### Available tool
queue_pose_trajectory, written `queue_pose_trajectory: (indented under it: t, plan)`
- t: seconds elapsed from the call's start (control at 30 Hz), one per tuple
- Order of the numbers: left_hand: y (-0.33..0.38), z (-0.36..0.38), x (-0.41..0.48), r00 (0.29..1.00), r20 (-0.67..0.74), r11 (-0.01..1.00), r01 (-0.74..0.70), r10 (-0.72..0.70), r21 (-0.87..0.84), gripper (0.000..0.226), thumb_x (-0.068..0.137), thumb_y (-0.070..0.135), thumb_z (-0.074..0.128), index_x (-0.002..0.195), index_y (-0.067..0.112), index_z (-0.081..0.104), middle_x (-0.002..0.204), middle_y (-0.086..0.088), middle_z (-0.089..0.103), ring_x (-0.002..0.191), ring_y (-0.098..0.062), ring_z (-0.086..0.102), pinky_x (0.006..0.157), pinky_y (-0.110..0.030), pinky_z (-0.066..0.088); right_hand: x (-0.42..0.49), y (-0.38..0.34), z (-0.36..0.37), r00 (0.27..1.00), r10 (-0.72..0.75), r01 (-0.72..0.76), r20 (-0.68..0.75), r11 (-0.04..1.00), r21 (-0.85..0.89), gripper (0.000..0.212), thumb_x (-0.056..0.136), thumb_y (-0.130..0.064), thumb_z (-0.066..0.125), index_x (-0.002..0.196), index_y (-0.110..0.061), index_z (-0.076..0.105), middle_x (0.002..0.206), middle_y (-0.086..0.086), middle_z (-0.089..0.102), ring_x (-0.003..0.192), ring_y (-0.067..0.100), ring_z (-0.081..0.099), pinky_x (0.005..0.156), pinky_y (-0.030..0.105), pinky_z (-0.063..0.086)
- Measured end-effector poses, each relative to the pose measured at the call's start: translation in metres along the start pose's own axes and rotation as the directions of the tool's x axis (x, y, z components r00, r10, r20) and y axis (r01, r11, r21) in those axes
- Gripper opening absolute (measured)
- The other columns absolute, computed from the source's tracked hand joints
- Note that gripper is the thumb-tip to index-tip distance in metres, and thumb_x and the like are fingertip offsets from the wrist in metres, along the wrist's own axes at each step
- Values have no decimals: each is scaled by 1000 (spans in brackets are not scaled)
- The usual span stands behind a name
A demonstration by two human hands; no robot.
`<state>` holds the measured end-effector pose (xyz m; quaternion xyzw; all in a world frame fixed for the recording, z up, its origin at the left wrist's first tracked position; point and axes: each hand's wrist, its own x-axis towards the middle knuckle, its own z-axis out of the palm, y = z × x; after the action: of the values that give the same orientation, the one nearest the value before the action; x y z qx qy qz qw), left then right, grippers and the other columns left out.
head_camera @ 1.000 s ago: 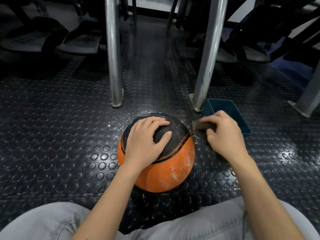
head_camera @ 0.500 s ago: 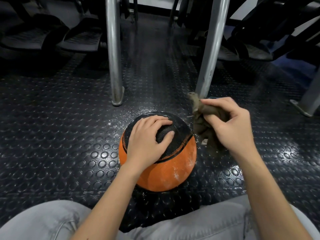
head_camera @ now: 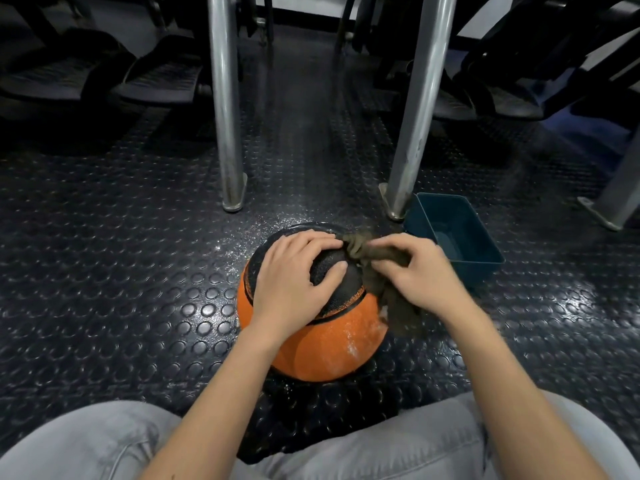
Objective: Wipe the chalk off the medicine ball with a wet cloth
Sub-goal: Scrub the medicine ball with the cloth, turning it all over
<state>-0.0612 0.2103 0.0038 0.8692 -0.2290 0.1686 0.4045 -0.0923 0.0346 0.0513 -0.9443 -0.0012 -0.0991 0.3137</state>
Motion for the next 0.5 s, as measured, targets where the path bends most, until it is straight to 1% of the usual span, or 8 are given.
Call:
queue_pose_trajectory:
  t: [0.03,0.1,0.2,0.27,0.3,0.37,0.43,0.5]
  plan:
    - [1,0,0,1000,3,1000,4,-4,-3,44,83,56,40,111,32,64,118,21,57,115,2,40,108,-29,23,1,4,-2,994,103,-100,21,986,-132,30,85,-11,63,102,-36,66,101,-9,62,104,16,57,92,34,45]
    - [1,0,-1,1000,7,1000,3,-3,2,45,83,56,39,112,32,64,119,21,57,116,2,39,109,-30,23,2,7,-13,971,188,-220,-148,945,-241,29,87,-13,59,107,-34,64,109,-6,62,105,20,55,91,37,45]
    - [1,0,-3,1000,3,1000,3,-3,12,44,84,56,40,111,32,64,119,21,57,116,3,39,109,-32,25,-3,-5,-28,925,106,-59,-365,989,137,27,80,-8,68,88,-32,60,89,-11,66,89,12,60,82,28,47]
    - [2,0,-2,1000,10,1000,-1,1,18,44,84,56,39,111,32,64,119,20,58,115,3,39,109,-33,26,-2,-11,-25,972,32,45,-234,948,316,32,75,-2,72,81,-30,59,83,-10,66,84,10,62,80,23,48]
    - [3,0,-2,1000,14,1000,-3,3,16,44,84,56,39,111,31,64,118,20,58,115,2,40,109,-34,27,-1,-9,-18,993,22,13,-119,958,285,33,73,-1,73,79,-31,60,84,-8,66,85,12,63,80,26,49]
    - [4,0,-1,1000,23,1000,-2,2,5,44,84,55,39,111,32,64,119,20,58,117,1,40,110,-36,28,1,0,-6,991,129,-129,20,992,-13,27,76,-7,71,81,-32,61,88,-8,65,89,17,61,76,28,44]
    - [5,1,-1,1000,22,1000,0,0,2,44,84,55,39,112,32,64,119,20,58,118,0,40,110,-39,28,3,6,-11,964,209,-246,-165,937,-248,22,81,-10,66,88,-31,63,95,-6,63,91,18,56,73,26,38]
    - [4,1,-3,1000,15,1000,0,0,11,42,85,55,40,111,32,64,118,21,58,118,-1,41,110,-39,28,1,3,-22,935,168,-164,-312,986,40,25,79,-7,69,83,-30,64,90,-7,66,86,14,58,74,25,43]
